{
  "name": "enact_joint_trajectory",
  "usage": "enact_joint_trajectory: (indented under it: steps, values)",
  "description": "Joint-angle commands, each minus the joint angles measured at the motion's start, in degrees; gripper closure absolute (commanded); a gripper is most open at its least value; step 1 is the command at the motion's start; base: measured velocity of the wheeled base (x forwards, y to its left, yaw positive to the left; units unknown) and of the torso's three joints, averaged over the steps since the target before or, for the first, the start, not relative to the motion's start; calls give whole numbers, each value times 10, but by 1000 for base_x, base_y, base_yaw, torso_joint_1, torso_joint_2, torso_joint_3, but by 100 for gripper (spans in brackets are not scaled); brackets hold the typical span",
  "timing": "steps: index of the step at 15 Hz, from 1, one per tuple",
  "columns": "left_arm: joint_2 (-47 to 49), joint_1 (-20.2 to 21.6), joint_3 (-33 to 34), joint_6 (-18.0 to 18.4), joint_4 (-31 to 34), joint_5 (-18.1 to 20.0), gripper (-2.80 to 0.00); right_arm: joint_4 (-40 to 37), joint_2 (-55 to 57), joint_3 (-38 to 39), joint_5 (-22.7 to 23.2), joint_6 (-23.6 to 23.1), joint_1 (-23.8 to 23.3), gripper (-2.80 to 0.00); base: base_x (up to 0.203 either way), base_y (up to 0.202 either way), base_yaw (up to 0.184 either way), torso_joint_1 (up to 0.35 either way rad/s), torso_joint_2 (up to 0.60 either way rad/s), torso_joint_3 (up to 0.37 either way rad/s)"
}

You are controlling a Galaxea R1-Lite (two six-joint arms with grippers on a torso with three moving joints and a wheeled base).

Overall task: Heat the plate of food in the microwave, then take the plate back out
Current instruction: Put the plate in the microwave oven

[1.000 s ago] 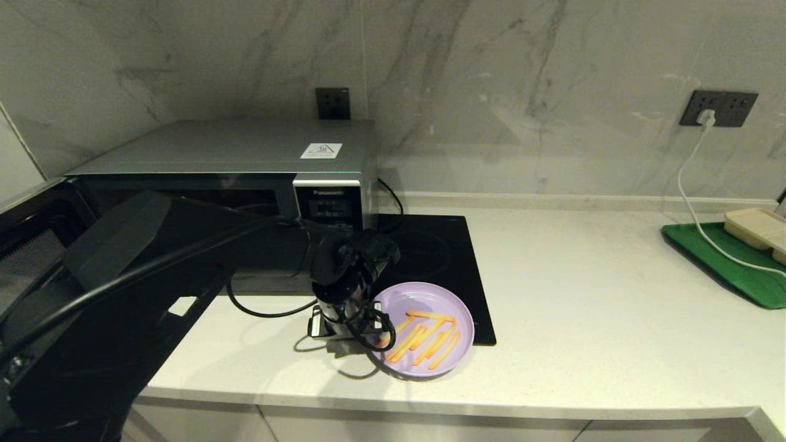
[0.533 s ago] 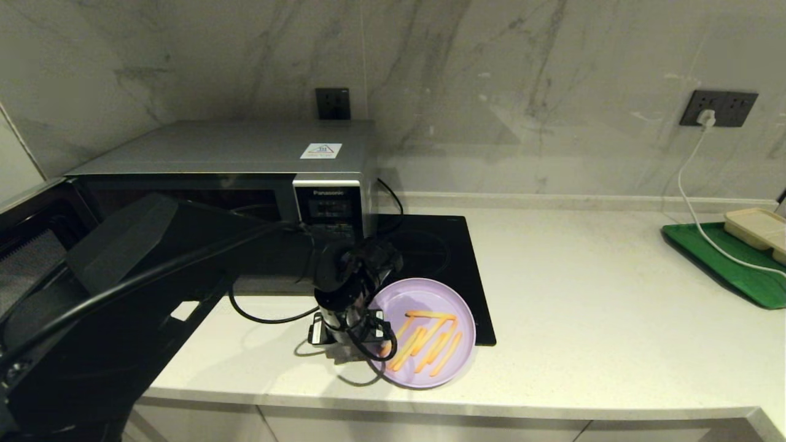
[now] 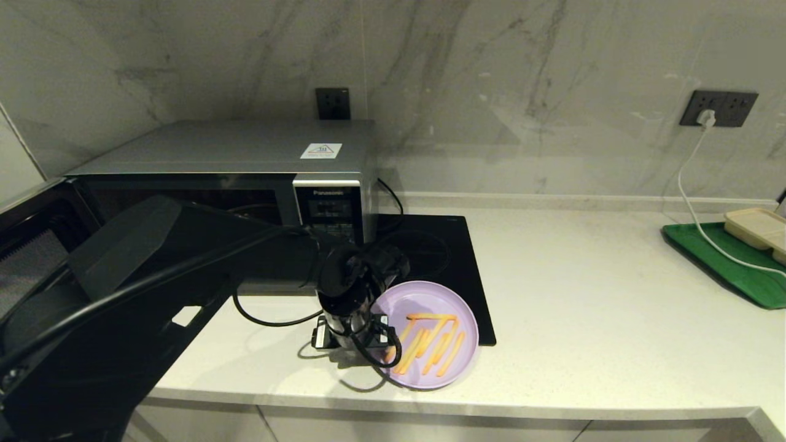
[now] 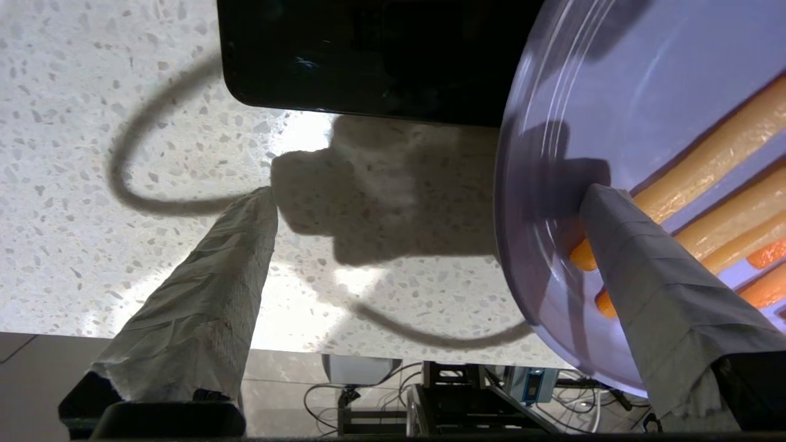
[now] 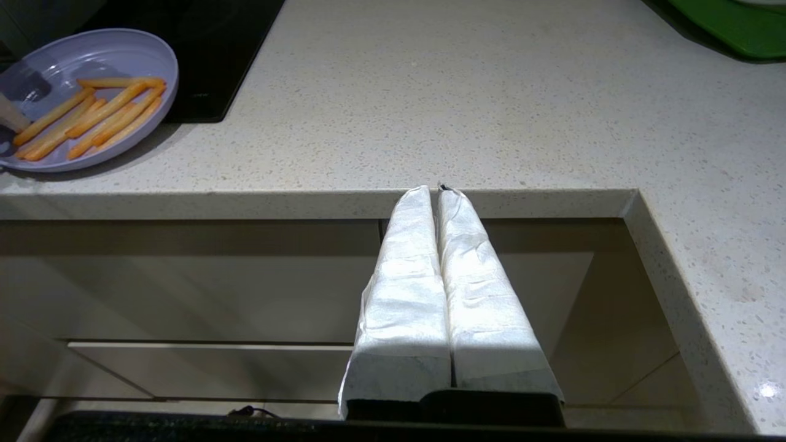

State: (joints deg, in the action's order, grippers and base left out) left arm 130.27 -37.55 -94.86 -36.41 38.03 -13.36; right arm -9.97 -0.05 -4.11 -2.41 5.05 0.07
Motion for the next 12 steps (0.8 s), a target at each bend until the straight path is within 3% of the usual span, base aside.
enact_joint_trajectory:
  steps: [1, 2, 3, 12]
  values:
    - [-3, -4, -1, -2, 2, 0, -280, -1, 0, 0, 0, 1, 0, 0, 0, 0, 0, 0, 0, 0]
    - [-4, -4, 0, -2, 2, 1, -26, 0, 0, 0, 0, 1, 0, 0, 0, 0, 0, 0, 0, 0]
    - [-5, -5, 1, -2, 2, 1, 0, -1, 0, 0, 0, 0, 0, 0, 0, 0, 0, 0, 0, 0]
    - [-8, -12, 14, -2, 2, 6, 0, 0, 0, 0, 0, 1, 0, 0, 0, 0, 0, 0, 0, 0]
